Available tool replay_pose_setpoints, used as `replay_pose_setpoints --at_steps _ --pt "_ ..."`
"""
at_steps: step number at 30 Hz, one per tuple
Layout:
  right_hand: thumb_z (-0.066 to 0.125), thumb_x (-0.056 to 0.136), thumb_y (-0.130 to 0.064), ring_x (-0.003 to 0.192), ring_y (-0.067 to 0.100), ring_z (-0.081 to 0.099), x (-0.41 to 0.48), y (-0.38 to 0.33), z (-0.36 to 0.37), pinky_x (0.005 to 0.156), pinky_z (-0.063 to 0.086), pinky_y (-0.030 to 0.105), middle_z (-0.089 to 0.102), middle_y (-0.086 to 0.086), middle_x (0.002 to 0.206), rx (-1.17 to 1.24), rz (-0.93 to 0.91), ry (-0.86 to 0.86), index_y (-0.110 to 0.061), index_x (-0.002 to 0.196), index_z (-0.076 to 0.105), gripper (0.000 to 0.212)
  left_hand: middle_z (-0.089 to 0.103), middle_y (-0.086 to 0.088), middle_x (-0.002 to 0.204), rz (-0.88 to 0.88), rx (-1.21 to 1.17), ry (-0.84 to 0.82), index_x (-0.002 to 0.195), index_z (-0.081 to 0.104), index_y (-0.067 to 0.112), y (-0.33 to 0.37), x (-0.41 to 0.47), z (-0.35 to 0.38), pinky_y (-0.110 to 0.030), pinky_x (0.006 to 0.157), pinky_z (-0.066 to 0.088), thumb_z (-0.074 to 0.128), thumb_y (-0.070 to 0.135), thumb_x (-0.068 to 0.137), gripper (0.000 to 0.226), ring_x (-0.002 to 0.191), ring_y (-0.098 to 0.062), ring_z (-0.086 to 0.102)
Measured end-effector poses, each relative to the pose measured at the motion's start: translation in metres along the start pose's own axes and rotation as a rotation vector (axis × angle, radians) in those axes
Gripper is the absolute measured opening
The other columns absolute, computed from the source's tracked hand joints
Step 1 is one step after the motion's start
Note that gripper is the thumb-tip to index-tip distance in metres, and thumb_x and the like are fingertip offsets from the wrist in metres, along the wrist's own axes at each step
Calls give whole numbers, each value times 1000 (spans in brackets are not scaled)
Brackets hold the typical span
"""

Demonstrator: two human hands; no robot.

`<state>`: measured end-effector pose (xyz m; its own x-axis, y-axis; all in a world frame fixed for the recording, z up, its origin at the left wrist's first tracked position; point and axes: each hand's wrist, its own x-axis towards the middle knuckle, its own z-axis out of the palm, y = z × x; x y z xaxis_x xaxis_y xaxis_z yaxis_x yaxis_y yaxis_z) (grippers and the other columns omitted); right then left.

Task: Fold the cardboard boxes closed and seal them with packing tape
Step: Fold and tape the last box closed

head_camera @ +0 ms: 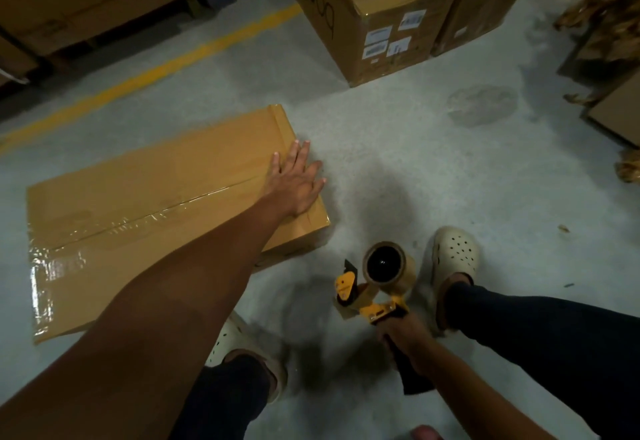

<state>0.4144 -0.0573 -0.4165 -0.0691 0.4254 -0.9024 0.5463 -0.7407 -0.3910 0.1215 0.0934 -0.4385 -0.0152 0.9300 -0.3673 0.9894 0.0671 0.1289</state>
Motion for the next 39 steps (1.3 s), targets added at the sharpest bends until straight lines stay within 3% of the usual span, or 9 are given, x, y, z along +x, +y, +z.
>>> replay_pose_setpoints --at_steps 6,9,11,15,23,26,30,35,39 --pt "61 90 -9 54 25 55 25 -41 -10 50 47 31 55 14 66 329 43 12 -3 82 55 12 25 -13 161 49 21 154 116 64 23 7 -8 4 -60 120 -1 25 44 105 46 153 -29 4" --pt "67 85 -13 54 25 53 62 -70 -8 51 47 30 52 12 61 423 108 55 -4 75 55 19 65 -8 117 317 85 301 99 71 18 4 -14 16 -57 120 12 30 41 103 48 128 -28 49" --pt "65 82 -11 57 25 51 87 -90 -8 53 49 32 50 12 61 387 103 82 -4 71 53 17 68 -3 94 429 44 356 89 73 17 -2 -16 25 -55 119 19 35 40 101 46 115 -26 59" --pt "63 80 -16 56 27 54 132 -120 -10 55 50 33 53 14 64 333 16 81 -7 67 55 18 73 -2 92 397 -32 410 84 74 18 -3 -15 33 -53 117 26 44 36 98 37 119 -23 59" --pt "65 87 -13 55 30 62 192 -117 -16 60 58 42 62 18 69 290 -44 159 1 83 62 14 62 2 99 354 33 346 88 72 24 1 -14 33 -46 121 18 30 41 98 46 124 -21 50" --pt "69 85 -23 71 35 67 215 -101 -19 81 58 53 69 22 82 174 -3 222 -4 83 63 21 60 -6 125 313 127 294 98 68 25 4 -16 30 -51 121 15 26 43 98 46 140 -27 37" --pt "55 94 -37 101 35 60 188 -112 -21 93 47 45 62 16 101 -125 -12 330 -8 100 59 30 30 -11 160 203 144 262 126 59 23 11 -21 29 -60 119 13 24 48 96 51 152 -34 9" --pt "53 94 -19 86 32 61 158 -144 2 68 36 32 56 10 79 -249 -316 481 -8 70 52 26 -6 -14 166 -87 35 272 159 3 13 10 -24 29 -57 121 8 13 64 96 81 153 -30 -6" --pt "43 93 -19 88 21 63 115 -190 64 79 48 31 70 6 94 22 -715 435 -2 95 72 33 -5 -11 166 -166 -29 283 158 1 7 10 -23 30 -54 123 7 6 54 102 74 153 -24 -8"
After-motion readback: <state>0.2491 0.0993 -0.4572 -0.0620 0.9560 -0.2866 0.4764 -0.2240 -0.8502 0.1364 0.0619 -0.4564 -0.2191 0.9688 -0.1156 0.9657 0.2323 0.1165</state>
